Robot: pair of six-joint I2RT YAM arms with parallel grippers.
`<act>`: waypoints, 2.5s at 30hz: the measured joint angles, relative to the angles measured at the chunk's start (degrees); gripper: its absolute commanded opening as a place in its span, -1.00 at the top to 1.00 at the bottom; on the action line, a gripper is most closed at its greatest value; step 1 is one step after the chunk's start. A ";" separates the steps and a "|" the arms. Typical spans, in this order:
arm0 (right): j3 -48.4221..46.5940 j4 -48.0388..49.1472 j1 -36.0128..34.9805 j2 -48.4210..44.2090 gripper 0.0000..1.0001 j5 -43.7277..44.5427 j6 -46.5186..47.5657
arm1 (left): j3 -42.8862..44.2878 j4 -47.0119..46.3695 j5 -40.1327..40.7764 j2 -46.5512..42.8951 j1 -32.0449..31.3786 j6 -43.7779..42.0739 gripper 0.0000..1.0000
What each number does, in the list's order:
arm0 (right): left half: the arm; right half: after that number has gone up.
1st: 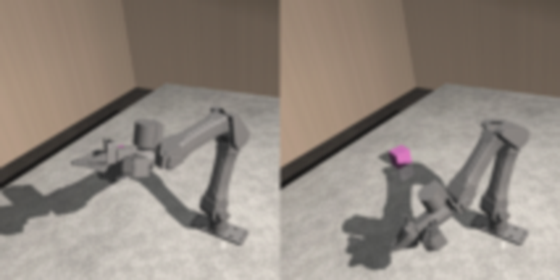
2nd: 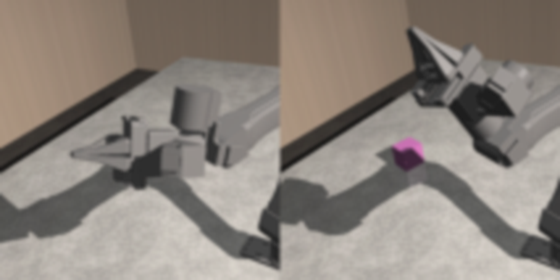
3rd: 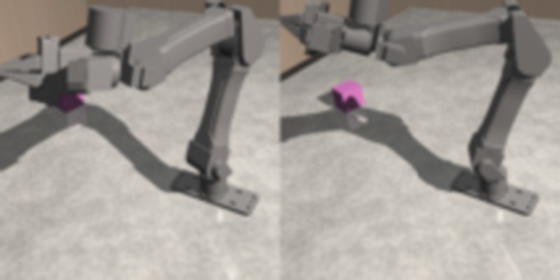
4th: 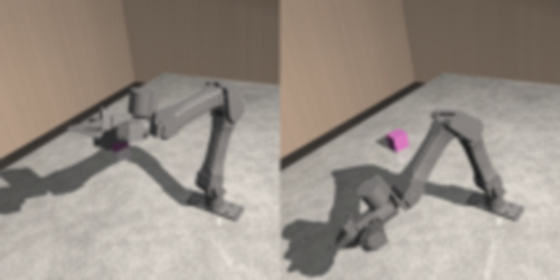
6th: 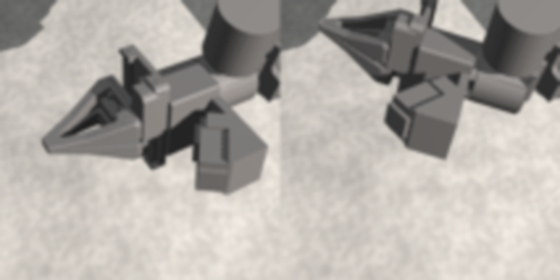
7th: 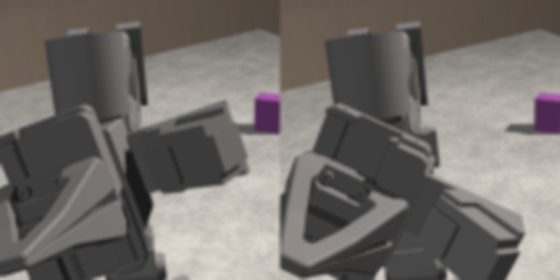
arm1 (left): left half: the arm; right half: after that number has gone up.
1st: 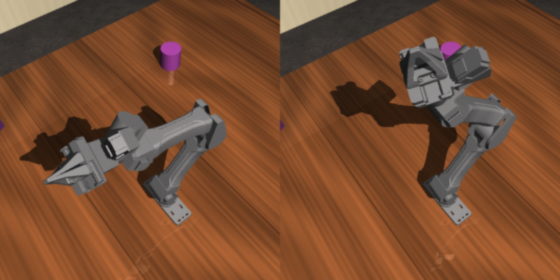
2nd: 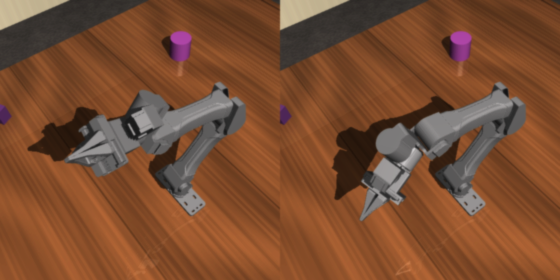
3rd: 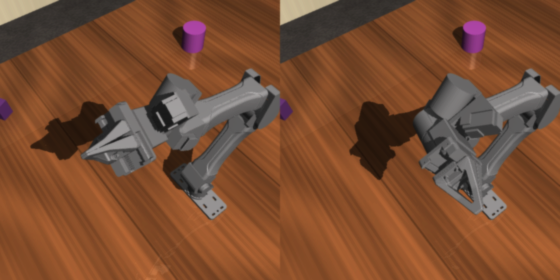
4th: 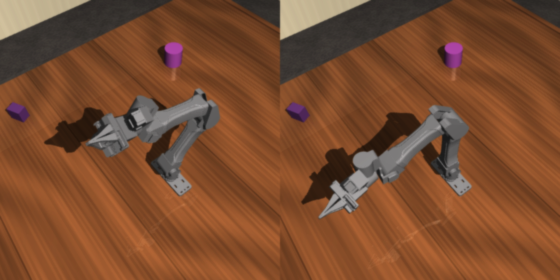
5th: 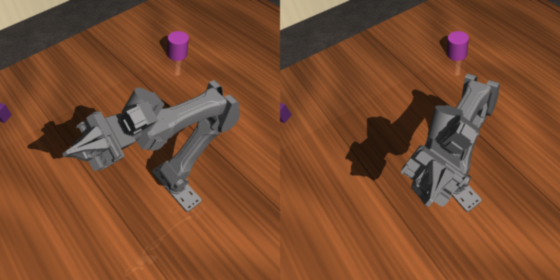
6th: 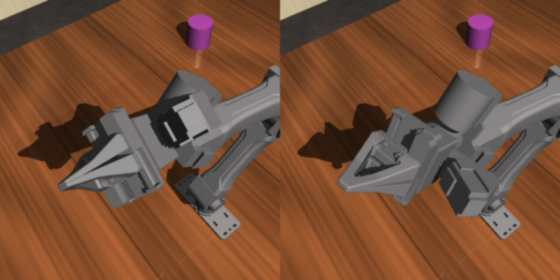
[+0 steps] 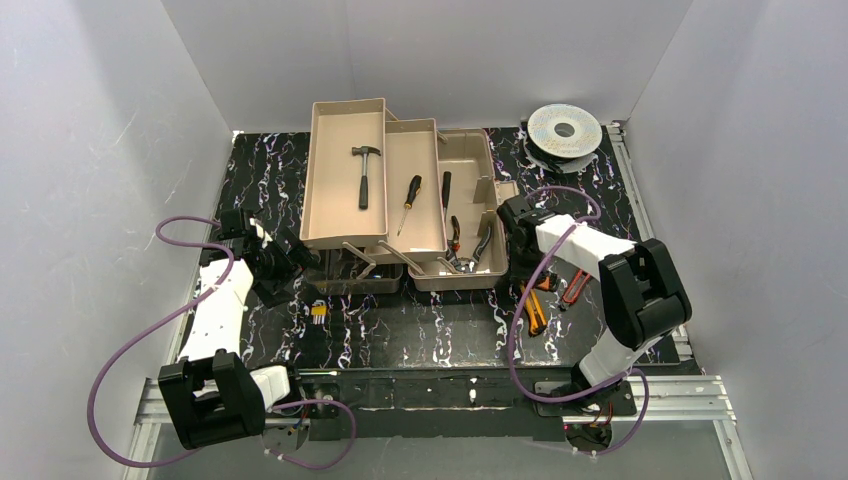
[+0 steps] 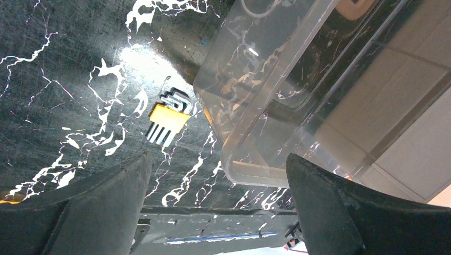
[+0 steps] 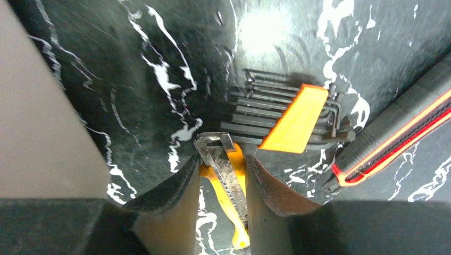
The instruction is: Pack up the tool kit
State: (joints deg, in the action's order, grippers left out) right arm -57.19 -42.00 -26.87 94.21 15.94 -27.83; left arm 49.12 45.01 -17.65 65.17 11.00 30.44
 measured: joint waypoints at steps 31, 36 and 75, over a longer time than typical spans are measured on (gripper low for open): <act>11.45 3.32 2.01 -16.83 -0.16 -4.09 -5.42 | 0.00 -0.07 -1.05 -2.36 0.00 0.00 -0.99; 11.69 6.29 1.99 -11.45 -0.03 -7.17 -5.16 | 0.00 -0.13 -1.05 -3.13 0.00 0.00 -0.99; -32.83 13.29 -9.31 2.14 -0.42 -28.74 -1.75 | 0.00 -0.24 -0.37 -4.15 -0.09 0.02 -0.99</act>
State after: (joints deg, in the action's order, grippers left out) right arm -90.02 -28.71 -36.18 96.36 -12.80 -29.58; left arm 49.12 44.77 -18.02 61.01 10.92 30.46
